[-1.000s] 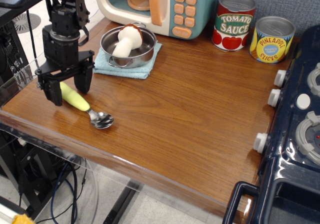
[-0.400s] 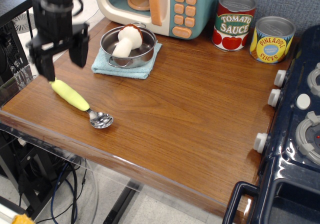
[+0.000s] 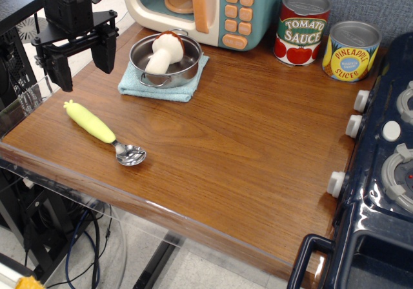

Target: PICK UP THE SPOON AND KEEP ANOTHER SIDE OF THE TABLE

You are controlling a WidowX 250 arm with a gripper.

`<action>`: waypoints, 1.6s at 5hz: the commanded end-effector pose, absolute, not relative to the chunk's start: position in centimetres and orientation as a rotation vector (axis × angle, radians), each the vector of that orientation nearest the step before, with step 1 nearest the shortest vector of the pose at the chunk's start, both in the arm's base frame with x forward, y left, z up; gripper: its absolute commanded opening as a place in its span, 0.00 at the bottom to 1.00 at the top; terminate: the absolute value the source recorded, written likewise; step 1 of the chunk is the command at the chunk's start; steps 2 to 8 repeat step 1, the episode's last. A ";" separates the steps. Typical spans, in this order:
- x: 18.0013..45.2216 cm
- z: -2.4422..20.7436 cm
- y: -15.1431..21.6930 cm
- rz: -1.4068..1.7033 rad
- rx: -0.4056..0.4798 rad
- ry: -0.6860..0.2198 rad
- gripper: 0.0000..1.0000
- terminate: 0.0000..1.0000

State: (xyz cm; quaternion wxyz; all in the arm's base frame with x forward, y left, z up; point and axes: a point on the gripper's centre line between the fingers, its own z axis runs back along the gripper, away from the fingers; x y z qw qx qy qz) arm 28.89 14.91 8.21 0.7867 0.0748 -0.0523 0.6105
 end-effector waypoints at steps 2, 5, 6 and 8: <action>27.9 10.1 14.0 1.323 0.146 -0.176 1.00 1.00; 27.9 10.1 14.0 1.323 0.146 -0.176 1.00 1.00; 27.9 10.1 14.0 1.323 0.146 -0.176 1.00 1.00; 27.9 10.1 14.0 1.323 0.146 -0.176 1.00 1.00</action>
